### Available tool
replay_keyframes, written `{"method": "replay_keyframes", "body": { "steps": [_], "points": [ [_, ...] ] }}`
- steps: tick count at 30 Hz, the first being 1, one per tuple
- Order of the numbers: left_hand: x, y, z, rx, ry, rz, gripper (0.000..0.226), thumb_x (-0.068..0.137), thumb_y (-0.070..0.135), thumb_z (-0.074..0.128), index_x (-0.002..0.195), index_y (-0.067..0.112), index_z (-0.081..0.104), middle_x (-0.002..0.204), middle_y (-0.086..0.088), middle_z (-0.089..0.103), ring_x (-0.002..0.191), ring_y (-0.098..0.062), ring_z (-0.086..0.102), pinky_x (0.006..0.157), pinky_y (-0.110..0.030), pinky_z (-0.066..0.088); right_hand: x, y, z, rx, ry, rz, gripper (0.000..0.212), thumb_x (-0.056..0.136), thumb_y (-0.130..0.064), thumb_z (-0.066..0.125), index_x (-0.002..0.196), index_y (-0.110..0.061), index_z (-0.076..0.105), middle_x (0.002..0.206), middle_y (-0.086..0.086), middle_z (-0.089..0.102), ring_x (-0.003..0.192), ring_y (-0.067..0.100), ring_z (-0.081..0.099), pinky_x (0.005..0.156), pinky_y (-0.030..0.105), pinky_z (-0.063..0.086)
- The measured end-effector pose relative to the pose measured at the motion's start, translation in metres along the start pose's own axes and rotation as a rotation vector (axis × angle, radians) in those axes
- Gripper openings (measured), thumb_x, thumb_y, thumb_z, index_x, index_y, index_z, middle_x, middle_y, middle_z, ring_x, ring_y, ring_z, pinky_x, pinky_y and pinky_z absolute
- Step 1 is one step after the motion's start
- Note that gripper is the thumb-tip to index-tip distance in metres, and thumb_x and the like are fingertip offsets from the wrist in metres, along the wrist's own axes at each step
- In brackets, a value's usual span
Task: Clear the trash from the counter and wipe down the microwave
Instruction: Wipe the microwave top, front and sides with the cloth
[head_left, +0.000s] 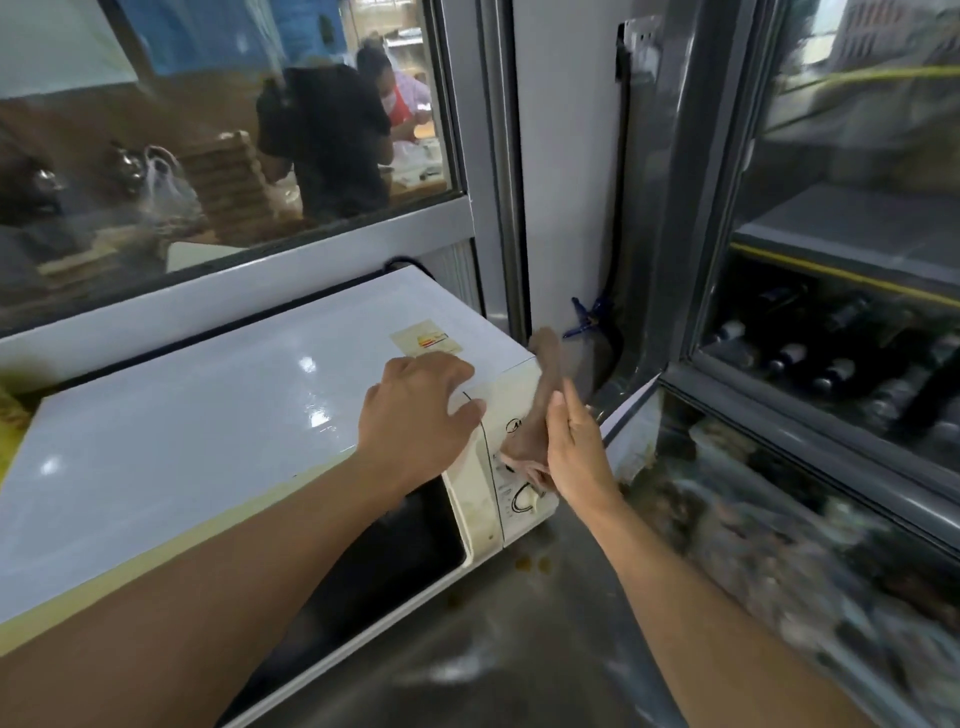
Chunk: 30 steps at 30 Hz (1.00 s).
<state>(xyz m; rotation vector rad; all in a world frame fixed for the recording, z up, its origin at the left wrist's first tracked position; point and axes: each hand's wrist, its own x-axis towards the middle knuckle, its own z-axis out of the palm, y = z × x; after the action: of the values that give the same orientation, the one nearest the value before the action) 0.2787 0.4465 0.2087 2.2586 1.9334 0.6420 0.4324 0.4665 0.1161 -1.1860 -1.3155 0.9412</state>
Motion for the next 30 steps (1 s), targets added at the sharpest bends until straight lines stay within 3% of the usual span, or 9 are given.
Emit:
{"method": "replay_keyframes", "body": {
  "steps": [3,6,9,15,19,23,25,27,30],
  "points": [
    [0.0,0.005,0.006,0.015,0.047,-0.027,0.039,0.086,0.034,0.061,0.124,0.024,0.056,0.135,0.01,0.051,0.13,-0.017,0.034,0.101,-0.038,0.036,-0.006,0.037,0.002,0.022,-0.031,0.068,0.041,0.101,-0.035,0.025,0.134,-0.021,0.046,0.1,-0.016,0.06,0.102,0.007,0.059,0.088,0.016,0.047],
    [0.001,0.009,0.01,0.027,0.073,-0.047,0.038,0.086,0.031,0.061,0.122,0.021,0.056,0.132,0.01,0.052,0.129,-0.016,0.035,0.097,-0.035,0.036,-0.005,0.052,-0.002,0.087,-0.094,0.164,0.042,0.096,-0.047,0.026,0.117,-0.023,0.053,0.088,-0.002,0.066,0.083,0.018,0.065,0.083,0.047,0.052],
    [0.003,0.014,0.01,0.02,0.074,-0.062,0.033,0.084,0.025,0.061,0.116,0.018,0.057,0.124,0.006,0.056,0.123,-0.019,0.04,0.09,-0.034,0.039,-0.001,0.039,-0.008,-0.007,-0.098,0.073,0.038,0.103,-0.031,0.024,0.125,-0.019,0.051,0.11,0.0,0.063,0.109,0.015,0.06,0.097,0.031,0.046],
    [0.001,0.013,0.009,0.07,0.083,-0.03,0.032,0.086,0.028,0.06,0.115,0.018,0.057,0.121,0.006,0.057,0.119,-0.018,0.042,0.081,-0.03,0.035,0.017,0.006,-0.013,0.048,-0.165,-0.098,0.039,0.103,-0.027,0.027,0.14,-0.021,0.04,0.108,-0.015,0.057,0.094,-0.016,0.056,0.082,0.003,0.043],
    [0.0,0.011,0.013,0.062,0.123,-0.026,0.031,0.086,0.028,0.06,0.115,0.019,0.057,0.12,0.008,0.057,0.118,-0.017,0.041,0.082,-0.03,0.034,0.016,0.032,-0.011,0.139,-0.21,-0.111,0.042,0.101,-0.033,0.029,0.142,-0.024,0.035,0.116,-0.002,0.059,0.099,-0.003,0.059,0.081,0.009,0.049],
    [-0.001,0.009,0.018,0.047,0.161,-0.021,0.031,0.086,0.03,0.06,0.115,0.021,0.057,0.119,0.011,0.057,0.118,-0.014,0.04,0.082,-0.029,0.034,-0.004,0.085,-0.005,0.022,-0.246,-0.087,0.046,0.097,-0.045,0.038,0.128,-0.011,0.046,0.07,0.024,0.055,0.042,0.017,0.05,0.035,0.026,0.039],
    [-0.001,0.008,0.02,0.046,0.171,-0.027,0.03,0.086,0.03,0.06,0.115,0.021,0.057,0.119,0.012,0.057,0.117,-0.014,0.04,0.081,-0.03,0.034,-0.013,0.109,-0.001,-0.031,-0.226,0.018,0.034,0.103,-0.019,0.031,0.128,0.0,0.043,0.067,-0.012,0.056,0.054,-0.005,0.057,0.052,0.02,0.049],
    [0.0,0.008,0.02,0.05,0.175,-0.032,0.03,0.086,0.031,0.06,0.115,0.022,0.057,0.121,0.013,0.056,0.117,-0.014,0.04,0.08,-0.03,0.033,-0.022,0.122,-0.001,-0.046,-0.181,0.094,0.029,0.102,-0.01,0.028,0.13,-0.011,0.039,0.087,-0.025,0.043,0.074,-0.029,0.048,0.076,0.002,0.042],
    [0.0,0.009,0.019,0.049,0.176,-0.034,0.031,0.086,0.031,0.06,0.115,0.022,0.057,0.121,0.013,0.056,0.118,-0.014,0.04,0.08,-0.03,0.032,-0.021,0.12,0.0,-0.115,-0.214,0.158,0.02,0.103,-0.021,0.028,0.118,-0.019,0.04,0.085,-0.024,0.046,0.073,-0.018,0.049,0.073,0.002,0.042]
  ]
}}
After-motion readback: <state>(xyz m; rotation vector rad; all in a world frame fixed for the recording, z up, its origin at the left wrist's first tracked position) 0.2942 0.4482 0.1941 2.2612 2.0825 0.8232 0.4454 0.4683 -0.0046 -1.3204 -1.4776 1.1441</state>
